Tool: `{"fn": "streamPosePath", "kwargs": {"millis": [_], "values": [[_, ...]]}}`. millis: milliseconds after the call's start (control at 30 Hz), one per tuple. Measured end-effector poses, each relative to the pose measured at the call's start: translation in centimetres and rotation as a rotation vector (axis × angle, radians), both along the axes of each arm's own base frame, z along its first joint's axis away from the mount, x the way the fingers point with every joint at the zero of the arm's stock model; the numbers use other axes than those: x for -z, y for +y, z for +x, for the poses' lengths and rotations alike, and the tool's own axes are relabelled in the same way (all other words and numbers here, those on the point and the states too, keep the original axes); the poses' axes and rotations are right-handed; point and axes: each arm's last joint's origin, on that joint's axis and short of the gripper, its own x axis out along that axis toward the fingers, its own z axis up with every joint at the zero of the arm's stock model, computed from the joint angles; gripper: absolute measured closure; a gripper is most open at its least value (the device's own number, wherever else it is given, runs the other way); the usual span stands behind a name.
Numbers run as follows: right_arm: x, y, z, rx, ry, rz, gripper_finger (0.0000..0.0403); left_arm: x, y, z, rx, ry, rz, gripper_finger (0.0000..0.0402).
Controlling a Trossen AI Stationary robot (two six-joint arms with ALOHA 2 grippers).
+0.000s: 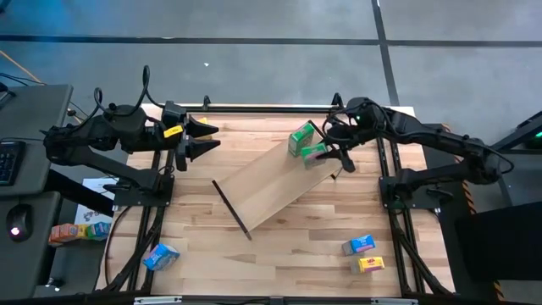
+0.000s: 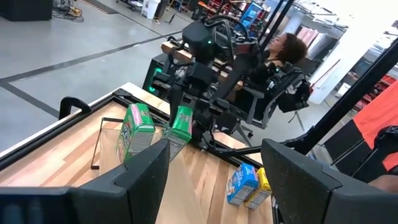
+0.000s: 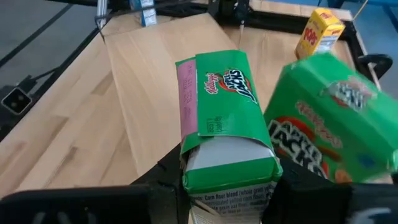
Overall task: Stack cereal on shelf
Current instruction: Put the green cereal box on the shelf align with the other green cereal box
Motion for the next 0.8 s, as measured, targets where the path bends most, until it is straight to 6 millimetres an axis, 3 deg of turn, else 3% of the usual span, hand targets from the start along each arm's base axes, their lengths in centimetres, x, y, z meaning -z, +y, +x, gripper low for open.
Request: {"fn": "streamPosePath", "kwargs": {"millis": [167,533,800], "values": [[0.2,-1.0,-0.1,-0.008,-0.008,0.019,0.0295,0.1,0.1,0.1,-0.031,0.003,0.005,0.0158],[1.7,-2.0,1.7,0.021,0.038,0.093,0.0295,0.4,0.0,0.9,-0.038,0.021,-0.010,0.0158],[1.4,-2.0,1.6,0.076,0.066,0.101,0.0258,0.5,0.0,1.3,-0.040,0.029,-0.015,0.0158]]}}
